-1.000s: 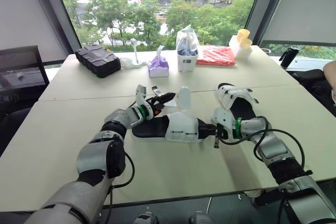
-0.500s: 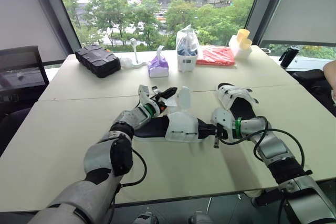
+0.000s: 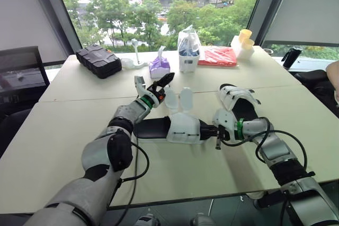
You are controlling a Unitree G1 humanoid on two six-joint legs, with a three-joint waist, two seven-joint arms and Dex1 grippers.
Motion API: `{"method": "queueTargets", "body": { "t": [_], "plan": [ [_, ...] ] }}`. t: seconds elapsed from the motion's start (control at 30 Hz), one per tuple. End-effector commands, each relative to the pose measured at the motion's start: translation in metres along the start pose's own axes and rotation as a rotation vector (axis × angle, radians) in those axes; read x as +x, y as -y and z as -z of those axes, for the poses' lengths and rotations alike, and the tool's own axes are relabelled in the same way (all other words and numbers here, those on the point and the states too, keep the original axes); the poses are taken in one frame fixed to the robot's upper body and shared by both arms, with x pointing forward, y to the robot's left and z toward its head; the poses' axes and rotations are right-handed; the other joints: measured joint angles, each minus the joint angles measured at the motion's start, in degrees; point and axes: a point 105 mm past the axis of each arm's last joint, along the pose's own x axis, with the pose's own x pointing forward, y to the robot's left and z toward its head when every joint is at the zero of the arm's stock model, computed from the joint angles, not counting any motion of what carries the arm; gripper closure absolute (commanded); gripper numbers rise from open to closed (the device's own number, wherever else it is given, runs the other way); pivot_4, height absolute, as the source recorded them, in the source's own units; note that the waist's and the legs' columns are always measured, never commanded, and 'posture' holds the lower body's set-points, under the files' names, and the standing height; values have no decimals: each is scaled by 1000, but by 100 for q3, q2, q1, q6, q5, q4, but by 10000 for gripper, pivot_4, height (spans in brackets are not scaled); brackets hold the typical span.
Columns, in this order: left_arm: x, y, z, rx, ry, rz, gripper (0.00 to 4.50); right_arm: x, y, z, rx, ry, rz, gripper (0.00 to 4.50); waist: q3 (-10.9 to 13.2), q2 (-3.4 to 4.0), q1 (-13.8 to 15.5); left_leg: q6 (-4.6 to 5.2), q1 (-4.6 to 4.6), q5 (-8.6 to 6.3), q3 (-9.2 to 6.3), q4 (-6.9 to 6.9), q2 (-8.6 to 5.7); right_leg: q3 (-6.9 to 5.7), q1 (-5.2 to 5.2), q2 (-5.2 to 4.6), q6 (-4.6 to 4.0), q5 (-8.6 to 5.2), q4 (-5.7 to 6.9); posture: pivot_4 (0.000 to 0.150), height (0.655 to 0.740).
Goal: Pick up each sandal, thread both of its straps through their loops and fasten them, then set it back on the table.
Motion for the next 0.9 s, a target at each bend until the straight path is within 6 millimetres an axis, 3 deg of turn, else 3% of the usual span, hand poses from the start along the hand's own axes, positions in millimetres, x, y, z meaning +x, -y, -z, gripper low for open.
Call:
{"method": "queueTargets", "body": {
  "t": [0.03, 0.77, 0.87, 0.9],
  "plan": [
    [6, 23, -13, 12, 27, 95, 0, 1, 0, 2, -9, -21, -2, 44206, 0, 0, 1, 0, 0, 0, 0, 0, 0, 0, 0, 0, 0, 0, 0, 1500, 7400],
    [8, 53, -34, 25, 55, 217, 0, 1, 4, 1, -25, -31, 2, 44206, 0, 0, 0, 0, 0, 0, 0, 0, 0, 0, 0, 0, 0, 0, 0, 1500, 7400],
    [8, 54, -36, 27, 61, 220, 7958, 1, 4, 2, -27, -33, 2, 45000, 0, 0, -1, 0, 0, 0, 0, 0, 0, 0, 0, 0, 0, 0, 0, 1500, 7400],
    [8, 54, -37, 24, 67, 221, 12824, 1, 4, 2, -27, -33, 2, 45000, 0, 0, -1, 0, 0, 0, 0, 0, 0, 0, 0, 0, 0, 0, 0, 1500, 7400]
  ]
}}
